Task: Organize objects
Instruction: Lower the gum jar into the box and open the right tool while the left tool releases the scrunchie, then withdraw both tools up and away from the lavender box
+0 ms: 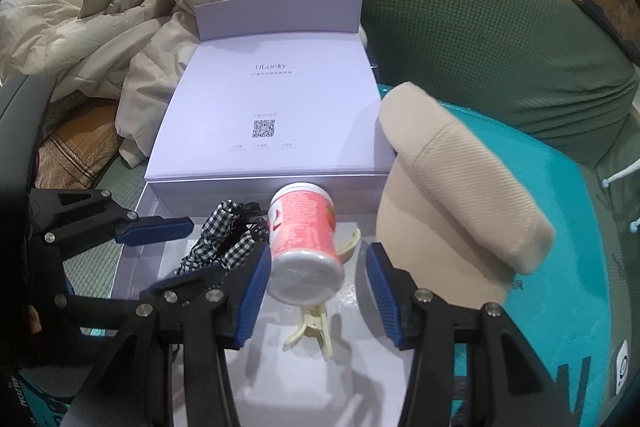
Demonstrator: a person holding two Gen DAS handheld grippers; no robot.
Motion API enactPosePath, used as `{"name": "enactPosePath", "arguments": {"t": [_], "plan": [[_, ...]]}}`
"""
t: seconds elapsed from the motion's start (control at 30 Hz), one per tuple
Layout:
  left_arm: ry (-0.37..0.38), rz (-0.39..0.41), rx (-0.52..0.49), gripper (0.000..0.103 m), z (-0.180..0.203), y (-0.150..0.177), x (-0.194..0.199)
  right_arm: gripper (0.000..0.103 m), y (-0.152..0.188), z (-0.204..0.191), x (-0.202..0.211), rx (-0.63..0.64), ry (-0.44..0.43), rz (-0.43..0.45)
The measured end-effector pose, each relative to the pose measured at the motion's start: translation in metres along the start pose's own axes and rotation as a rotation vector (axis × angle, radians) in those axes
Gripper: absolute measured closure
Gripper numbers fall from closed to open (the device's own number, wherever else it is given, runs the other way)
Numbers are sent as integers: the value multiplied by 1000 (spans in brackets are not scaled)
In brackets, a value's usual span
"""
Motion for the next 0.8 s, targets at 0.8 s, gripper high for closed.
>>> {"name": "enactPosePath", "arguments": {"t": [0.8], "plan": [[26, 125, 70, 47, 7, -11, 73, 51, -5, -1, 84, 6, 89, 57]]}}
Point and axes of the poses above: each gripper's, at about its wrist camera, not at the fingertips, and x roughly against the way its jaws point, z to its right, y to its underside, the point moved 10 cm from there along -x, roughly the way its jaws point, and after that the axes turned 10 degrees about x, right-handed, at the moved point
